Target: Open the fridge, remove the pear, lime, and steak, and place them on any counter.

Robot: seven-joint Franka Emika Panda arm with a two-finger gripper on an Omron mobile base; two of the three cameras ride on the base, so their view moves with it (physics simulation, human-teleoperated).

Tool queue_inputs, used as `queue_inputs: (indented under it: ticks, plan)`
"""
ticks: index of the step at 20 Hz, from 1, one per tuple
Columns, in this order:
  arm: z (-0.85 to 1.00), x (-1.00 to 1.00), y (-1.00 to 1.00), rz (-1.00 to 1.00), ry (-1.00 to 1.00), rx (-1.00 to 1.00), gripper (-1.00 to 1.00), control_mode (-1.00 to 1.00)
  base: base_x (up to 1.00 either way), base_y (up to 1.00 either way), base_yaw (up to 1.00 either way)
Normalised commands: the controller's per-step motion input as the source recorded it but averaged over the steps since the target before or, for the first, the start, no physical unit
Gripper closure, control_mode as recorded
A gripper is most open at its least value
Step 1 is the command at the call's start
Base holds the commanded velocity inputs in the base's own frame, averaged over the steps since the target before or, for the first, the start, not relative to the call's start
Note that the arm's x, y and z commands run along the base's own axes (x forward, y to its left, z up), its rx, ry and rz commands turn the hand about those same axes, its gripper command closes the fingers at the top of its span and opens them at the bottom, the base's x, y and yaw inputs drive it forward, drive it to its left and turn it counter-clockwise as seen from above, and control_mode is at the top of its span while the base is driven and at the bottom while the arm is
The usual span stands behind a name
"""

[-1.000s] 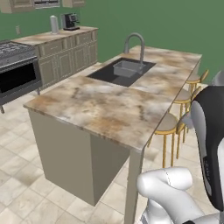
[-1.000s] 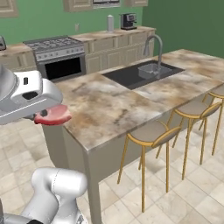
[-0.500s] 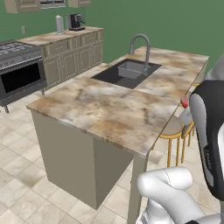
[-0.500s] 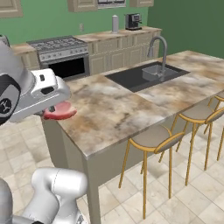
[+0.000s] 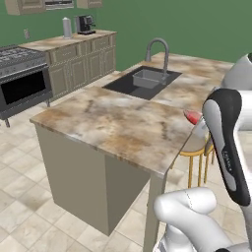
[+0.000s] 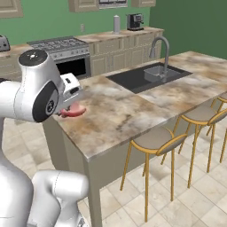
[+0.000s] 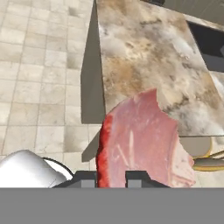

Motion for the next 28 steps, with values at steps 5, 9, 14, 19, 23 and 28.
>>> queue_inputs:
  ticks: [5,9,14,19,23,28]
  plan:
    - [-0.20,1.00,0.00,0.03,0.19,0.00,1.00,-1.00,0.00,0.00,0.00]
    - [-0.38,1.00,0.00,0.00,0.14,-0.01,1.00,-1.00,0.00,0.00,0.00]
    - [-0.75,1.00,0.00,0.00,0.02,-0.08,1.00,-1.00,0.00,0.00,0.00]
    - [-0.99,0.87,0.00,0.00,0.00,-0.12,1.00,-1.00,0.00,0.00,0.00]
    - [-0.99,0.84,0.00,0.00,0.00,-0.13,1.00,-1.00,0.00,0.00,0.00]
    - [-0.71,0.77,0.00,0.00,0.00,-0.01,1.00,-1.00,0.00,0.00,0.00]
